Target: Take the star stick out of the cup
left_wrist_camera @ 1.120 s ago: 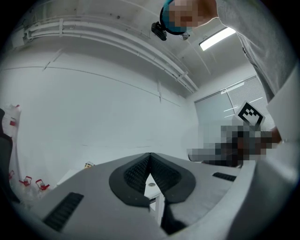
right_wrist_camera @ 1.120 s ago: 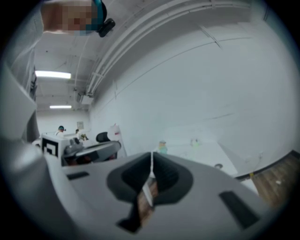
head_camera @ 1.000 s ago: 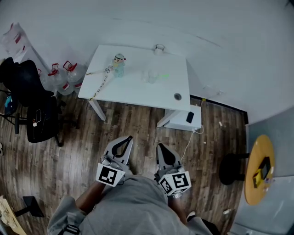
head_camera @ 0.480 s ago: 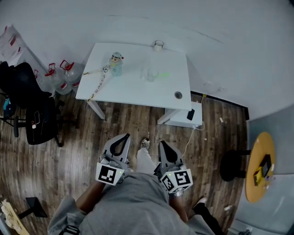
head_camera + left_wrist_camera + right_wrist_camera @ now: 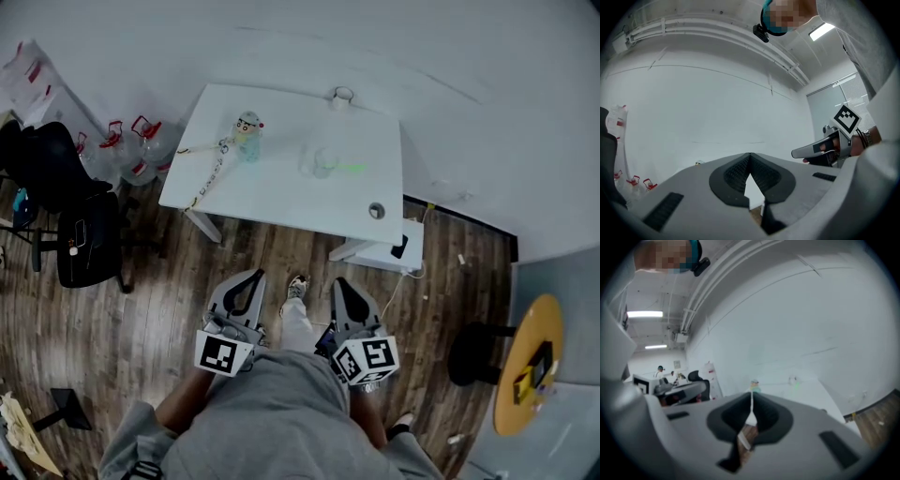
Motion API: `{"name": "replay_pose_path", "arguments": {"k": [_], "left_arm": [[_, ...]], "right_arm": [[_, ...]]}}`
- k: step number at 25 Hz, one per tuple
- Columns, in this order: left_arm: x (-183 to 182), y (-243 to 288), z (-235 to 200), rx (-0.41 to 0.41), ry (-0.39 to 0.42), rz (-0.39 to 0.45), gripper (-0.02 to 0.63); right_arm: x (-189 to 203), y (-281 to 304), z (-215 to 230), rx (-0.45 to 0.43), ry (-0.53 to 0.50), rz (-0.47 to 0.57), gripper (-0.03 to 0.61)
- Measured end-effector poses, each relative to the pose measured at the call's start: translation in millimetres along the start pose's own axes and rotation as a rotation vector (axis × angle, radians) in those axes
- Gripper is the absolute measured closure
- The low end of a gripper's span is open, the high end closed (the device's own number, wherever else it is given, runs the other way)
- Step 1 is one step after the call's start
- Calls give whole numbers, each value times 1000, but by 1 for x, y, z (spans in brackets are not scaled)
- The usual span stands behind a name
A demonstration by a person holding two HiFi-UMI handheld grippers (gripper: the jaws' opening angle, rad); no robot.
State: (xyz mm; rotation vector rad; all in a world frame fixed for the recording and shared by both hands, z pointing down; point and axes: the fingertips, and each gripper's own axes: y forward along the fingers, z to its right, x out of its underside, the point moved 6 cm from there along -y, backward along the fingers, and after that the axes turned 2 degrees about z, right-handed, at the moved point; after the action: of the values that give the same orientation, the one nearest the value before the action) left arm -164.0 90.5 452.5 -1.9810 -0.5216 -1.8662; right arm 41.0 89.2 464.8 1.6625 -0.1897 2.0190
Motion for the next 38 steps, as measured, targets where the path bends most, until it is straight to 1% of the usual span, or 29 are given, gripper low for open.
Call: {"name": "replay_pose_path", "arguments": {"k": [8, 13, 18, 23, 29, 35, 38], "left_arm": [[7, 56, -17, 8, 18, -32, 583], [5, 96, -25, 8, 28, -33, 584], [3, 130, -30, -16, 18, -38, 583], [4, 161, -35, -40, 27, -44, 584], [5, 190, -33, -78, 20, -37, 583], [6, 213, -23, -68, 40, -45, 584], [6, 222, -18, -61, 40, -46, 583]], "right_arm": [[-11, 53, 41, 5, 22, -31, 541], [-24, 86, 69, -1, 21, -47, 541], [-37, 115, 97, -16, 21, -61, 541], [-48, 142, 124, -36, 19, -60, 541], [-52, 165, 150, -72, 9, -71, 541], [-56, 179, 168, -100, 14, -80, 541], [-55, 180, 178, -99, 18, -90, 541]]}}
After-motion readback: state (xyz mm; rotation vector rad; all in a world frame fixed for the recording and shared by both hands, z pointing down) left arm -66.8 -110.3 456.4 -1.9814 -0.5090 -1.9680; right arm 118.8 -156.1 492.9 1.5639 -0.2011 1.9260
